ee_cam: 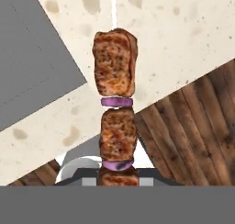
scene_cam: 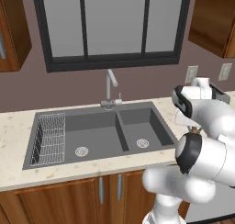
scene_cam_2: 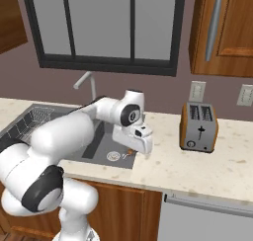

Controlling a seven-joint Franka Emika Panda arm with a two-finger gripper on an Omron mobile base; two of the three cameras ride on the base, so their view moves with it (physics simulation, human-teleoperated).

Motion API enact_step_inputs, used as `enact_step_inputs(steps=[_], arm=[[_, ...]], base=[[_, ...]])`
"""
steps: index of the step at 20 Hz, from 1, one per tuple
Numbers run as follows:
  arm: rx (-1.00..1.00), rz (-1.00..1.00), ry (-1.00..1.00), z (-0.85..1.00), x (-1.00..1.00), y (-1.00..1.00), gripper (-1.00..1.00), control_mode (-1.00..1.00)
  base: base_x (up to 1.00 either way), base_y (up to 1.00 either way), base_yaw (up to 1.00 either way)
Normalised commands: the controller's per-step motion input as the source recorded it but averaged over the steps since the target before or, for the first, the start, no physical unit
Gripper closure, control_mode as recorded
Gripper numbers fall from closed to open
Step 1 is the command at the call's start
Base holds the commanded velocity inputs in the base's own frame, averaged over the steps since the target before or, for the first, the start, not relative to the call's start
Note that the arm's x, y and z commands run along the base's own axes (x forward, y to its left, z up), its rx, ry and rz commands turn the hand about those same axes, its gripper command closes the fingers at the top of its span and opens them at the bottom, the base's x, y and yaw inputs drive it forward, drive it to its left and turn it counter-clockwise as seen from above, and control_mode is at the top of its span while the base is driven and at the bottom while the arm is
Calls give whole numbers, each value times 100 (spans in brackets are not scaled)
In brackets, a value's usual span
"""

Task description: Store the kebab skewer in the freezer for long-term storage. Close the freezer door after placing the cooked food.

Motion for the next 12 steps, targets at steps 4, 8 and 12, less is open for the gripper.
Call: enact_step_inputs(steps=[4,8,12], arm=[[13,21,24,65,0,48,100,-100],[4,20,5,56,-10,65,100,-100],[0,12,-3,32,-20,78,100,-100]], base=[[0,0,0],[0,0,0],[0,0,0]])
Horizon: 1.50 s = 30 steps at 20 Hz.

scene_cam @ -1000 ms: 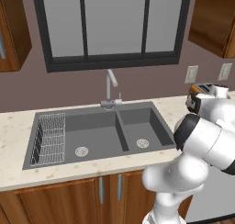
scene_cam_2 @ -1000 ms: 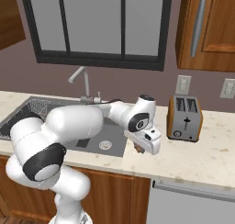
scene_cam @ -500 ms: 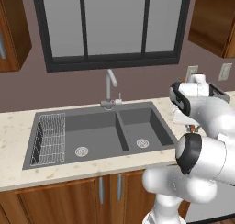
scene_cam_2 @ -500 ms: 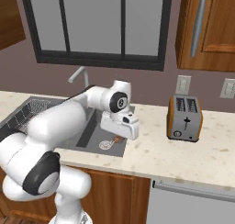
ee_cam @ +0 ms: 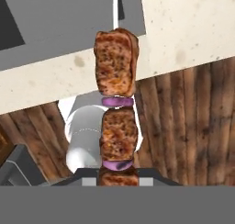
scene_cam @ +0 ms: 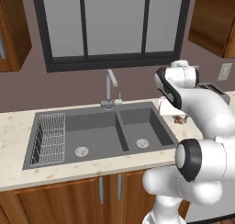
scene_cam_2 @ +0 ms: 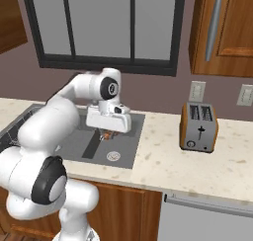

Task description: Store the kebab skewer in the freezer for long-term storage. Close the freezer door after placing the cooked food.

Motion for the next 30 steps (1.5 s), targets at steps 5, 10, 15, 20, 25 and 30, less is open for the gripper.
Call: enact_step_inputs(steps=[5,10,15,20,25,30], arm=[[-2,9,-23,27,-30,85,100,-100],[-1,5,-25,29,-20,54,100,-100],[0,3,-21,32,-12,21,100,-100],[0,5,-3,7,-1,-8,100,-100],[0,16,0,6,-2,-20,100,-100],[3,16,0,6,-20,-11,100,-100]], base=[[0,0,0],[0,0,0],[0,0,0],[0,0,0],[0,0,0],[0,0,0]])
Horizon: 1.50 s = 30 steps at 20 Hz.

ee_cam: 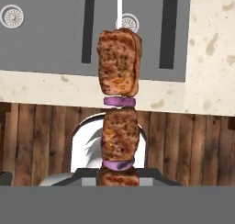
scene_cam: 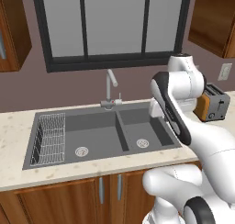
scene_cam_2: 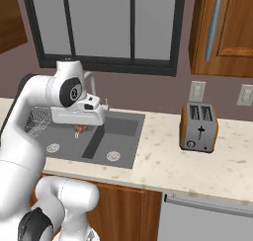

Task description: Store the kebab skewer in the freezer for long-term storage. Close the freezer door after placing the cooked food.

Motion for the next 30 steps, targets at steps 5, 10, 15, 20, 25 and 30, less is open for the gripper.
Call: enact_step_inputs(steps=[5,10,15,20,25,30], arm=[[2,6,0,0,-31,-16,100,-100],[0,1,0,-1,-36,-12,100,-100],[0,-1,0,-4,-17,0,100,-100],[0,0,0,0,0,0,100,-100],[0,0,0,0,0,0,100,-100],[0,-1,0,0,-6,0,100,100]], base=[[0,0,0],[0,0,0],[0,0,0],[0,0,0],[0,0,0],[-25,-1,-5]])
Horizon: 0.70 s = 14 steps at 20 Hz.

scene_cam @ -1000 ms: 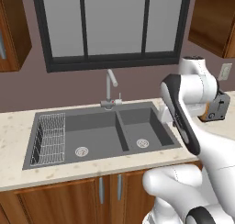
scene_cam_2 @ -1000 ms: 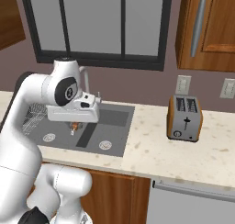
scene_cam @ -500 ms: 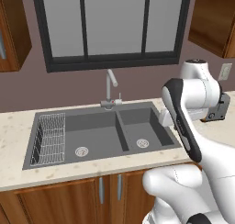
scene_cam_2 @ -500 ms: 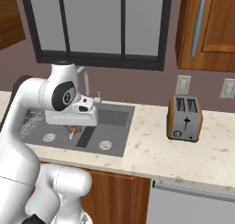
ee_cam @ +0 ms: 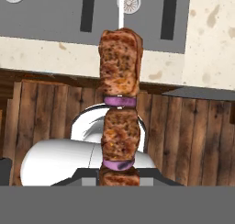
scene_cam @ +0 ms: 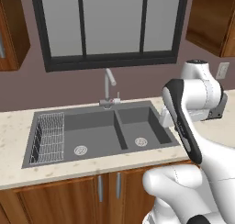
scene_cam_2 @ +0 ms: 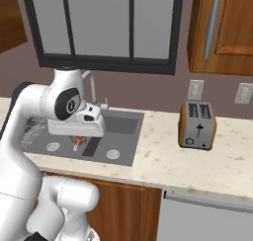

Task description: Store the kebab skewer in the freezer for long-term storage. Close the freezer door after placing the cooked food.

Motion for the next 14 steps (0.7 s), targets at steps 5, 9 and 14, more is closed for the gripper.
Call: enact_step_inputs(steps=[5,9,14], arm=[[0,0,0,0,0,0,100,100],[0,0,0,0,0,0,100,100],[0,0,0,0,0,0,100,100]], base=[[-58,0,-16],[-90,-8,-31],[-88,-45,-44]])
